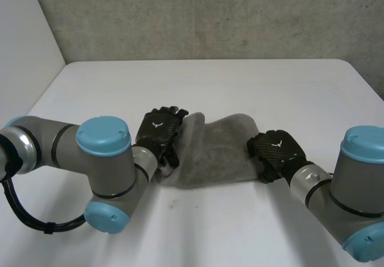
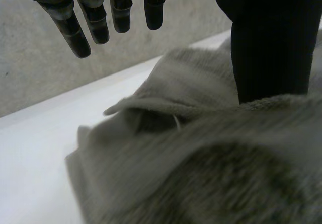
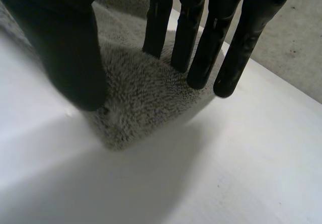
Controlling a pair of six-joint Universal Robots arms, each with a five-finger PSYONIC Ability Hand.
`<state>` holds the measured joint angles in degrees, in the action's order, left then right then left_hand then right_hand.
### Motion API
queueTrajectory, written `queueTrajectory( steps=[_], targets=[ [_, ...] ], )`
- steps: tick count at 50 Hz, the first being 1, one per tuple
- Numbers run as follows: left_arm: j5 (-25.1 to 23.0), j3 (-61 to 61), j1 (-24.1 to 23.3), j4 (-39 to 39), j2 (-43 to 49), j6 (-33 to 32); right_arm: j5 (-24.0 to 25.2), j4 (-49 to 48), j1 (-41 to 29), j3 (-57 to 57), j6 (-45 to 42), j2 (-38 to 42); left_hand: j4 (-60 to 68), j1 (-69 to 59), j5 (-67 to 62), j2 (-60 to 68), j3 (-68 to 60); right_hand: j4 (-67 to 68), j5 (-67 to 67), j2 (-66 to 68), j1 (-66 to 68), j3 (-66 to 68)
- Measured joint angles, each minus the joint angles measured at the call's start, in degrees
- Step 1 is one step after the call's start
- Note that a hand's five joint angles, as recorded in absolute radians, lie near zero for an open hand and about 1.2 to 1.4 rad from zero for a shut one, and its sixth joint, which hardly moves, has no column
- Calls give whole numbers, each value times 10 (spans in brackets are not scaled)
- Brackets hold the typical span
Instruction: Fold the towel.
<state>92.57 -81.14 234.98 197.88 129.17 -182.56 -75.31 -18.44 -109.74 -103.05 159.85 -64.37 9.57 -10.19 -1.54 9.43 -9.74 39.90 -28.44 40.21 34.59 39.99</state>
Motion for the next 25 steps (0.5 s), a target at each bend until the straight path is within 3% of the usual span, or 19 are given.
queueTrajectory(
  steps=[4,7,15,25],
  targets=[
    [30,-7,9,-4,4,-28,-13,-18,3,4,-15,18,0,0,0,0,0,239,-226,238,162,237],
    [60,-14,13,-5,0,-40,-24,-20,5,10,-26,21,0,0,0,0,0,282,-259,263,168,278],
    [118,-49,7,-8,-24,-79,-66,-14,-3,51,-66,9,0,0,1,0,0,284,-259,270,168,278],
    [122,-96,4,-8,-69,-99,-96,-9,-63,135,-144,-3,0,0,1,0,3,285,-271,272,172,279]
  ],
)
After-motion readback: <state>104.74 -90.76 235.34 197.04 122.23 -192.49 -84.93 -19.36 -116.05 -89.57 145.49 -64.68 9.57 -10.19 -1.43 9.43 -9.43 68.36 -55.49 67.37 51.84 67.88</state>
